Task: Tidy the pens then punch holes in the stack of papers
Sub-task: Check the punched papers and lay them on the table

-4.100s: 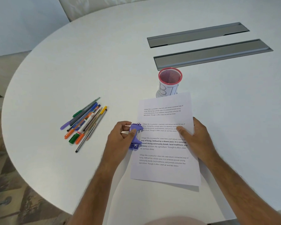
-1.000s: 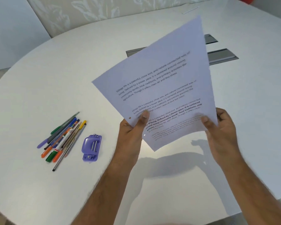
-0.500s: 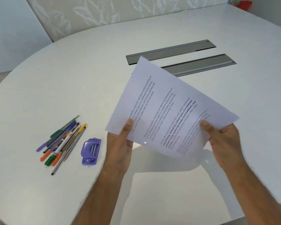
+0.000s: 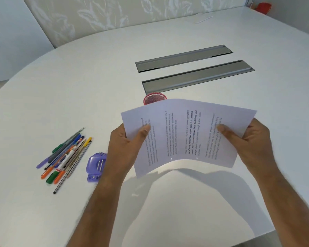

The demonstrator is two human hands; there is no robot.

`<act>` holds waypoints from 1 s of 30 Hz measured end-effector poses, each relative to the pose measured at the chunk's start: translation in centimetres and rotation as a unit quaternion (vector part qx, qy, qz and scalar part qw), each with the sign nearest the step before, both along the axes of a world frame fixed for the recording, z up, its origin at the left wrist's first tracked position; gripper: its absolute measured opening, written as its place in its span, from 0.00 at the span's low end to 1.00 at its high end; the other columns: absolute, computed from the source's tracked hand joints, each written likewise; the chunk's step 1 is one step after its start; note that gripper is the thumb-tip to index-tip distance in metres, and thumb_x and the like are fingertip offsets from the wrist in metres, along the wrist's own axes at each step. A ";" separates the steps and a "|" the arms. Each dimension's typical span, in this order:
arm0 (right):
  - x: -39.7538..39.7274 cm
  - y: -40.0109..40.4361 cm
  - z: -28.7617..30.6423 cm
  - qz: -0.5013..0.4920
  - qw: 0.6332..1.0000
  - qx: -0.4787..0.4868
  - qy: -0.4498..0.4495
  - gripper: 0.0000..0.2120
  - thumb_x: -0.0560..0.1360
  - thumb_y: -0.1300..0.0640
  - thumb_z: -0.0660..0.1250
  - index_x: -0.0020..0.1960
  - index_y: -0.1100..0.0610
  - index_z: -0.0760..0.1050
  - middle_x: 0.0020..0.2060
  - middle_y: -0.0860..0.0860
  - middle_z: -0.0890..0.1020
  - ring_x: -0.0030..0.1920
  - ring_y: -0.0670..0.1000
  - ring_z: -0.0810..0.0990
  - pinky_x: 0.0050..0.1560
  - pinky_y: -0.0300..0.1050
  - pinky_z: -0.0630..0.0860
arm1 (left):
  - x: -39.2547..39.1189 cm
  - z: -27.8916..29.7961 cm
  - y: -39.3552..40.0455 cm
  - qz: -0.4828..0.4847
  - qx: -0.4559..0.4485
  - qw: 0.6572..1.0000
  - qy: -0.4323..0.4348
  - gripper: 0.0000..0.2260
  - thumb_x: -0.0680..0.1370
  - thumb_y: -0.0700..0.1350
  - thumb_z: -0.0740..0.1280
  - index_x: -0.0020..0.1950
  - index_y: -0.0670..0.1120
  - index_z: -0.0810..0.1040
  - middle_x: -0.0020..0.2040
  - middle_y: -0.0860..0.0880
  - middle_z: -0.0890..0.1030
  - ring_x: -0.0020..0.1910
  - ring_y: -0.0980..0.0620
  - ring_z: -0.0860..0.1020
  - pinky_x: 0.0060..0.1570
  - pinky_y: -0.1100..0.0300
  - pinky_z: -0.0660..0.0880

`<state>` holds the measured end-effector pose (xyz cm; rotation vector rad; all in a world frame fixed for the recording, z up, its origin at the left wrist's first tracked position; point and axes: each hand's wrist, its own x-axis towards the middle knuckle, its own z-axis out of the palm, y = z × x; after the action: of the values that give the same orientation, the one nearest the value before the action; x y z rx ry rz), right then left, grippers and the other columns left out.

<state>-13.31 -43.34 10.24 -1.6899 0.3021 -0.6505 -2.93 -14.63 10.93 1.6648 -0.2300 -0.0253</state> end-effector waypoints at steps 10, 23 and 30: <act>-0.5 1.2 -0.4 -0.036 0.999 -0.001 -0.040 0.09 0.75 0.51 0.78 0.52 0.39 0.83 0.49 0.37 0.89 0.46 0.42 0.89 0.41 0.35 0.84 | -1.1 -0.2 -0.5 0.020 -0.046 0.999 -0.016 0.04 0.80 0.52 0.74 0.52 0.62 0.85 0.48 0.58 0.89 0.44 0.55 0.88 0.36 0.65 0.82; -0.7 0.3 -3.0 -0.023 0.999 0.018 0.023 0.12 0.76 0.55 0.78 0.55 0.42 0.81 0.51 0.36 0.88 0.51 0.41 0.88 0.47 0.32 0.82 | -1.2 -2.3 -0.9 0.017 -0.058 0.997 0.048 0.08 0.76 0.54 0.75 0.50 0.69 0.84 0.47 0.61 0.89 0.45 0.58 0.88 0.36 0.67 0.81; 0.5 -0.1 -4.6 -0.049 0.982 0.183 -0.008 0.38 0.67 0.45 0.84 0.68 0.54 0.70 0.62 0.49 0.85 0.60 0.49 0.86 0.52 0.40 0.83 | -1.5 -2.2 -1.3 -0.007 -0.199 0.976 0.085 0.09 0.78 0.48 0.76 0.56 0.58 0.87 0.55 0.52 0.89 0.52 0.55 0.87 0.50 0.59 0.83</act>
<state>-12.76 -43.44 5.65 -1.3243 0.4660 -0.6375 -4.44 -15.94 8.69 1.2539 -0.1078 -0.1238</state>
